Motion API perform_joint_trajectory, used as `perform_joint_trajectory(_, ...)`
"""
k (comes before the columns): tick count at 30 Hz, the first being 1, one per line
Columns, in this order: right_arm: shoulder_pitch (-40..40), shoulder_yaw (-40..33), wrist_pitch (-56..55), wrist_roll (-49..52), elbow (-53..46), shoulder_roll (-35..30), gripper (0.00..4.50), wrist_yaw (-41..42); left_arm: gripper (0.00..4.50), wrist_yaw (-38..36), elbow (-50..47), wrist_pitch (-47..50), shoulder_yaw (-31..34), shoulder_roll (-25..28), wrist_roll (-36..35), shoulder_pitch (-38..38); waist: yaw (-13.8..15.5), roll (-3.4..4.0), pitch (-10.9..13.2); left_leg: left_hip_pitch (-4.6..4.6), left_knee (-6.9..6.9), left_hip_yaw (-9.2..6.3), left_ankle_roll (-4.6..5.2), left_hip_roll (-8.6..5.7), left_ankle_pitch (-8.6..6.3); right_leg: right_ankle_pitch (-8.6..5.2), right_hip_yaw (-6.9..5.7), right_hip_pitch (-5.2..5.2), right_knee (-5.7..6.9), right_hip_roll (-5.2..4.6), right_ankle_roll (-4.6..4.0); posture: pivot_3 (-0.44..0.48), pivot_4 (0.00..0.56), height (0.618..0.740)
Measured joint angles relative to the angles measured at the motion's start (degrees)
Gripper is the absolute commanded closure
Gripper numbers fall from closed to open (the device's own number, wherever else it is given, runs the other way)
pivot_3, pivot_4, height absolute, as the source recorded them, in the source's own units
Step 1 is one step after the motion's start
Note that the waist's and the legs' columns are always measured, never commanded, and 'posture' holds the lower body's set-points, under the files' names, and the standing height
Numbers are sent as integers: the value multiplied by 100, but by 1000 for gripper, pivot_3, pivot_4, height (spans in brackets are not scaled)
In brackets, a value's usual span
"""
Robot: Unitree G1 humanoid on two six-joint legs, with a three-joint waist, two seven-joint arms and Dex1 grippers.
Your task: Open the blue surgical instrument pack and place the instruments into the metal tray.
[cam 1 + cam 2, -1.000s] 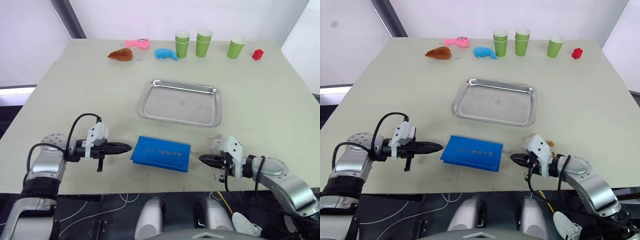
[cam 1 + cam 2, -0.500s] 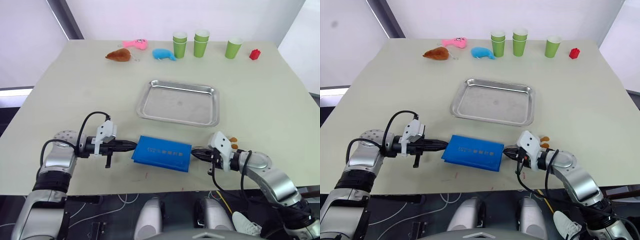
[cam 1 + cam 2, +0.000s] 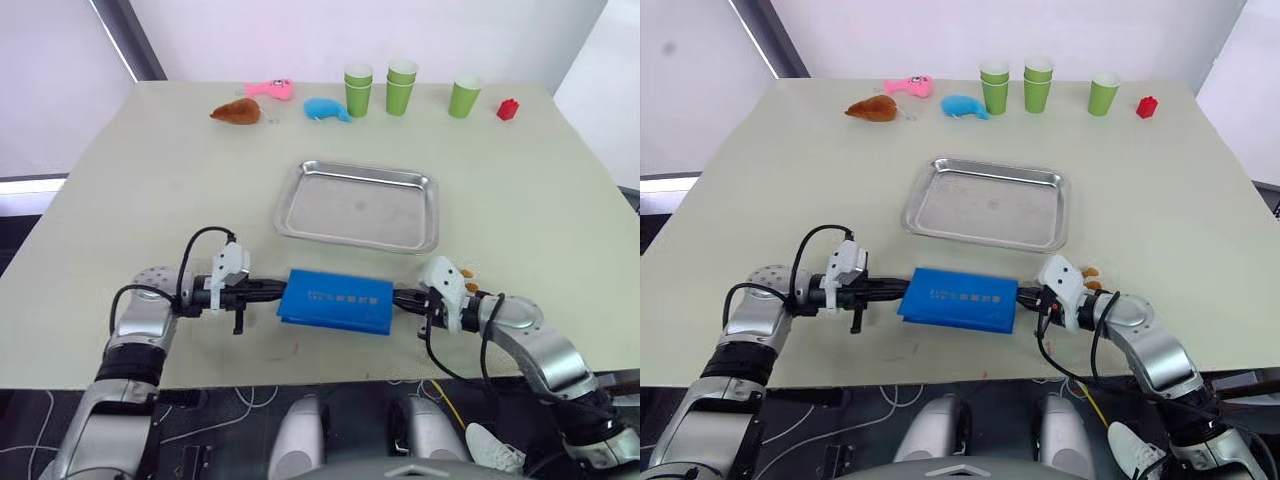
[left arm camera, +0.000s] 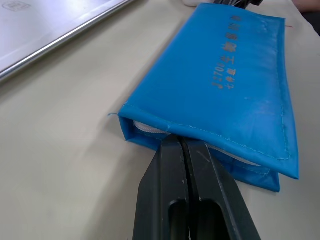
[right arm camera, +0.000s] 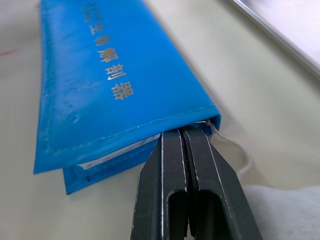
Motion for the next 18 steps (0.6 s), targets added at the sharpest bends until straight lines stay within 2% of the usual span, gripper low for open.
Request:
perform_joint_trajectory(7,-218,-262,-245,-47,449,-217,4490,86,4422,246,140,-129,-92,-451,176,-229,68,8,-5,-6,4,-9,6,-17,9,7,32,2,-1,14,3,0,150,739)
perform_joint_trajectory(18,-29,-356,-540,-20,420,-378,4490,232,4422,165,370,-328,-97,-451,235,-367,49,10,-5,-10,3,-18,6,-14,9,7,30,1,-3,19,3,0,150,739)
